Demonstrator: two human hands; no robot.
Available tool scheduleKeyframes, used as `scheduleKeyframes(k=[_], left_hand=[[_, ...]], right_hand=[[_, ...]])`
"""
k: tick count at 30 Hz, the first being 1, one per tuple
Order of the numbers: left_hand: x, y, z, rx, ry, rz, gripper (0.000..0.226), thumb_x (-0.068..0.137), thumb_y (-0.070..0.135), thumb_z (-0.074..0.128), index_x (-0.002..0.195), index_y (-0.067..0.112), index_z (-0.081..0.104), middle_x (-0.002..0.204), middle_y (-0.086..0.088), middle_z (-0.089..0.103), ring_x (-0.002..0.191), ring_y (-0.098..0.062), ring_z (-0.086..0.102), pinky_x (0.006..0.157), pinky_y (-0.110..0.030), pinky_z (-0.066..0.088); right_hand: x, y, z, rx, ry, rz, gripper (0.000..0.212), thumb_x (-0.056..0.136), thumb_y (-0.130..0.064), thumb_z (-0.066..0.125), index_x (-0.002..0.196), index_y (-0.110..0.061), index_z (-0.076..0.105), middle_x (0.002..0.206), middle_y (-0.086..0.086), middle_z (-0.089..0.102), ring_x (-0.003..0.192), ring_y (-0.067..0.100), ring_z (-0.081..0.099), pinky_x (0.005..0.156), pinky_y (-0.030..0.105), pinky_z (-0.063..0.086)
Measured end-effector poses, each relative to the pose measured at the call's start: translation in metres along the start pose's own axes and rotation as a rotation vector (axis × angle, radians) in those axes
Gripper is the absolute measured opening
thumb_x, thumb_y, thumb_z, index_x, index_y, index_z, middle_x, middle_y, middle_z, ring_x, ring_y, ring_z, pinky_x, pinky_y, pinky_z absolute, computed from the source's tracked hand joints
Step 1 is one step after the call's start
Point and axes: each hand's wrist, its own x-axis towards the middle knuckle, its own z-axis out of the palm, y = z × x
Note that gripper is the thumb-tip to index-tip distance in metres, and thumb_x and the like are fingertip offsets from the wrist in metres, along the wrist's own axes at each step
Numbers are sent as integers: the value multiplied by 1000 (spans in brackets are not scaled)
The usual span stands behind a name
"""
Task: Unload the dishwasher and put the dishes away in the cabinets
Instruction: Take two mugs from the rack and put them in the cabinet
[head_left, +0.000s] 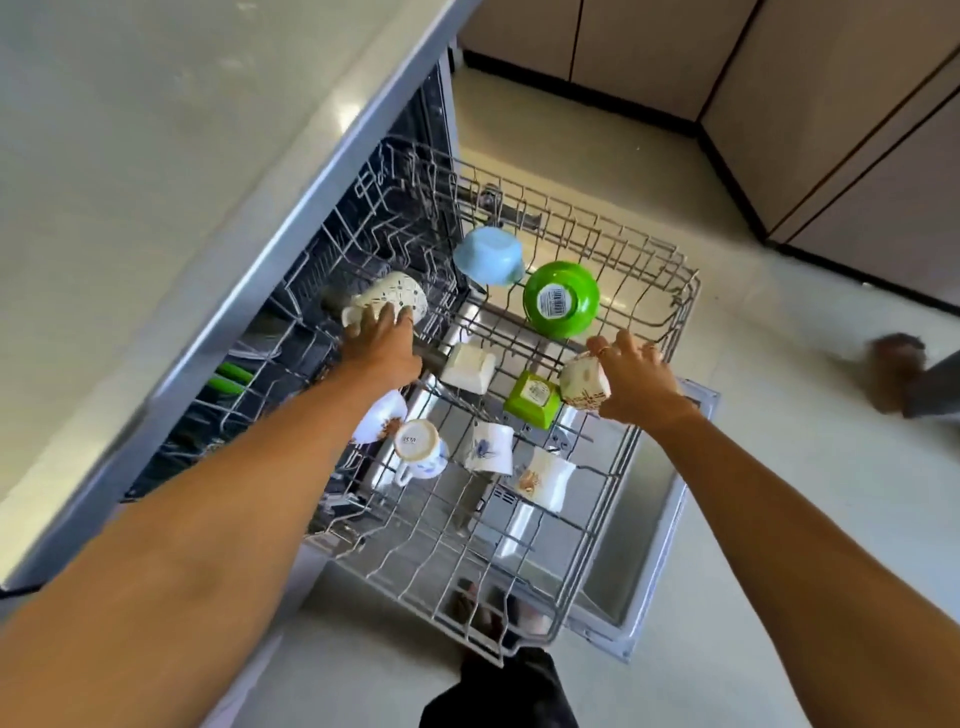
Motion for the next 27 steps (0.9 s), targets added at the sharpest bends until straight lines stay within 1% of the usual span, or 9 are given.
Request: scheduleKeyframes(k=[4,9,11,13,15,18,20,23,27], left_hand=[[8,-2,13,31,12,2,76,89,21,57,150,18,12,159,-7,7,145,-33,5,115,-54,17],[22,-13,11,85,68,1,78,88,17,58,150,15,11,158,-9,11,144,-32,11,115,-51,14],[30,-15,9,93,64,-13,78,87,16,58,150,14,12,157,-10,12,143,-33,14,115,-51,15],[38,-16,7,138,93,-11,78,85,20,61,149,11,17,154,-13,19,140,-33,22,115,-54,17],[45,-17,6,180,124,-9,77,83,23,64,146,7,22,149,-16,26,136,-35,29,113,-57,17],[50,-21,9,200,143,-27,81,81,21,68,145,4,21,145,-20,32,132,-37,34,111,-56,20],[56,-25,12,175,124,-55,88,77,23,74,145,7,20,144,-22,34,132,-40,33,110,-59,21],[64,-27,9,27,82,-180,91,71,21,80,142,18,22,146,-25,25,135,-50,21,104,-67,25],[60,-24,6,-133,49,-218,97,69,27,82,145,11,23,145,-26,25,137,-48,18,105,-64,30]], right_hand=[[6,-1,-12,-17,-50,-14,95,66,-37,82,143,-29,27,138,12,35,127,40,39,93,53,48],[14,-15,-45,-69,-45,-58,89,68,-47,78,142,-31,32,139,11,39,130,35,37,97,50,41],[16,-22,-58,-130,-35,-83,87,69,-49,76,142,-32,33,139,11,40,129,35,39,96,49,42],[17,-28,-67,-163,-27,-97,88,68,-52,76,142,-33,32,138,11,41,127,35,42,95,49,43],[17,-32,-74,-154,-24,-103,92,65,-55,76,142,-33,31,135,11,43,125,35,44,94,49,43],[14,-36,-78,-107,-20,-109,95,63,-58,77,142,-31,32,132,11,45,122,34,46,93,50,44],[13,-37,-75,-94,-12,-110,96,62,-59,77,142,-30,33,131,11,45,121,34,46,93,49,45],[12,-38,-71,-56,17,-106,95,62,-59,76,142,-32,32,133,11,44,123,34,45,93,50,45],[9,-42,-65,32,32,-86,93,63,-58,77,141,-32,33,133,9,43,125,33,43,94,51,43]])
